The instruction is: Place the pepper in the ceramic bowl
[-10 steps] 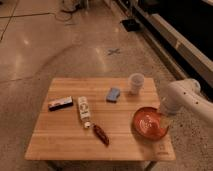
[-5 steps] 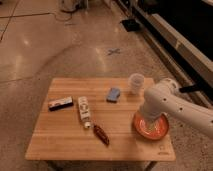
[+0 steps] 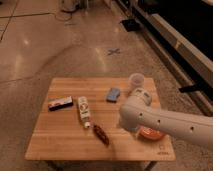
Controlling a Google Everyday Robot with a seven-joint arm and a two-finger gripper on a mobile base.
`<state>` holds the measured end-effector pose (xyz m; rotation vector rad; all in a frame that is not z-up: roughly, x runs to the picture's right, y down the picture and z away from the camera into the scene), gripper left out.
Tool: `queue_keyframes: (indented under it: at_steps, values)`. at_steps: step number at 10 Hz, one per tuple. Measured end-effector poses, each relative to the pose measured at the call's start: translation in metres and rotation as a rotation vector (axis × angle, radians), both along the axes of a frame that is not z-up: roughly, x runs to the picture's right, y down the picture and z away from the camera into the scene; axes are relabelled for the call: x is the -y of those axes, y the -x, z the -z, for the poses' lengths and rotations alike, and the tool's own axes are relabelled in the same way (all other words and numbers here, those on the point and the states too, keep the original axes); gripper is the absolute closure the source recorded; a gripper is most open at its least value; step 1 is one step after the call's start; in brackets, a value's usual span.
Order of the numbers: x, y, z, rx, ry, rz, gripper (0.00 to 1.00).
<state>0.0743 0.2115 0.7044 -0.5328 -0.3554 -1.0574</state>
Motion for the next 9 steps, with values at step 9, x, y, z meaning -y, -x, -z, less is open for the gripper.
queue_keyframes:
  at_steps: [9]
  values:
    - [-0.021, 0.134, -0.044, 0.374, -0.033, 0.447, 0.35]
